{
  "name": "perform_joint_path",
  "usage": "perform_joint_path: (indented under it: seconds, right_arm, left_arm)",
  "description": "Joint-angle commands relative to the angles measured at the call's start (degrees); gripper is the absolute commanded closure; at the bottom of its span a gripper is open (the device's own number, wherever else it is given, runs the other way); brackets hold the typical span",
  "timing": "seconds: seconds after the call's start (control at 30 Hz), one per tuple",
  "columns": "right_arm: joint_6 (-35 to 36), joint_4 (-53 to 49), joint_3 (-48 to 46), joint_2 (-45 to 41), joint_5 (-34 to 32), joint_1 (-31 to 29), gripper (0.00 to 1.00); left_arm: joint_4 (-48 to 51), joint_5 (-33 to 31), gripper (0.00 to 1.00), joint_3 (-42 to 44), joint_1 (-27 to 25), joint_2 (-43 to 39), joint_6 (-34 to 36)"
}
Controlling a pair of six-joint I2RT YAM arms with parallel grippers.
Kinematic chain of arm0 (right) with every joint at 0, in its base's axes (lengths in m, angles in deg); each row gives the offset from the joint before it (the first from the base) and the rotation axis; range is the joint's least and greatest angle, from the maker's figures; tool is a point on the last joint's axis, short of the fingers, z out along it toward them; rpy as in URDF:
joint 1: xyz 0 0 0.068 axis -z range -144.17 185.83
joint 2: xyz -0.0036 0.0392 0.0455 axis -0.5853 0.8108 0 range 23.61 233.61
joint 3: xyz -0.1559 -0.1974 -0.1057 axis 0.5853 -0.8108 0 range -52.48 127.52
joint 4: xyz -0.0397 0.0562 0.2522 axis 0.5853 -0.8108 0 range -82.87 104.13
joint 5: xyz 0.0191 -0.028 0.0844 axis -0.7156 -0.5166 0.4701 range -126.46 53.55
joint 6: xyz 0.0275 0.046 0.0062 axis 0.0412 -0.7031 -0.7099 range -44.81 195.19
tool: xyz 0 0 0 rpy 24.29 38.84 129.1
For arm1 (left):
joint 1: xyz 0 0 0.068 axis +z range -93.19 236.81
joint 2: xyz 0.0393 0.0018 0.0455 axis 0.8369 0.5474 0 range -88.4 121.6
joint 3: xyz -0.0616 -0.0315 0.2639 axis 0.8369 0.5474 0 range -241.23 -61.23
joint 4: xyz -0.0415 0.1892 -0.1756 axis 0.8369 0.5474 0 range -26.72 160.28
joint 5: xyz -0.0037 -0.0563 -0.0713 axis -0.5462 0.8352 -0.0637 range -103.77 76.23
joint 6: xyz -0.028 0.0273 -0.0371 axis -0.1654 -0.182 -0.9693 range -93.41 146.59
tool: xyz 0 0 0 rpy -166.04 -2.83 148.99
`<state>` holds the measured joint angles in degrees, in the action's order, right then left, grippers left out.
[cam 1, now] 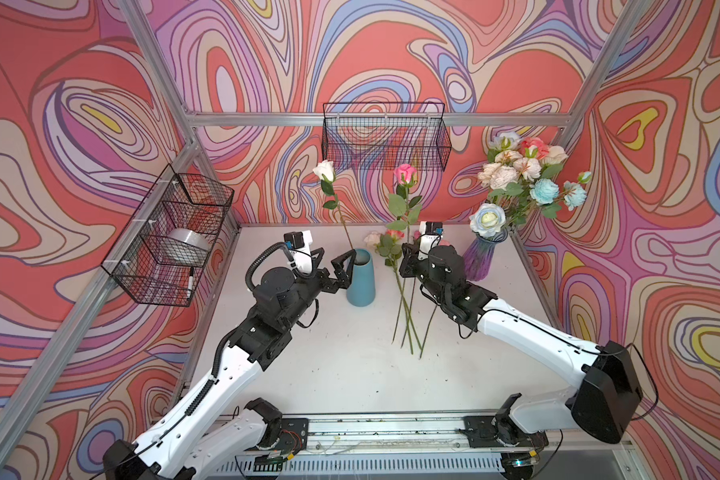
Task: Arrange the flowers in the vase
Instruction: 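Close the right gripper on the pink rose stem and lift it upward, then lower the pink rose stem into the teal cylinder with the right gripper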
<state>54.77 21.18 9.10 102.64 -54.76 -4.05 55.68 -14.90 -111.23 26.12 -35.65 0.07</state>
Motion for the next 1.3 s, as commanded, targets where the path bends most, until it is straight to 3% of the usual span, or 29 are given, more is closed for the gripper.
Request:
perform_joint_path:
  seconds: [0.0,0.27,0.47,0.83,1.13,1.27]
  right_arm:
    - [5.3,4.7,0.7,-2.3,-4.0,-2.3,1.0]
    - [14.9,12.4,5.3,0.4,-4.0,-4.9,1.0]
    - [21.5,20.0,12.9,5.4,-2.7,-5.1,1.0]
    - [25.6,29.1,26.0,15.8,-0.2,-5.1,1.0]
    - [31.8,32.2,34.0,25.0,-2.4,-5.1,1.0]
    - [31.1,29.8,35.6,28.1,-3.4,-5.1,1.0]
  left_arm:
    - [0.6,-6.9,0.0,1.2,0.8,-1.8,1.7]
    - [-3.7,-12.0,0.0,4.6,3.3,-5.2,2.1]
    - [-10.5,-7.3,0.0,8.3,6.5,-7.1,-0.7]
    - [-11.1,-7.1,0.0,9.4,14.0,-6.8,-5.8]
    - [-11.3,-3.6,0.0,8.9,14.7,-5.9,-6.7]
    - [-11.4,-3.1,0.0,8.9,14.8,-5.6,-6.9]
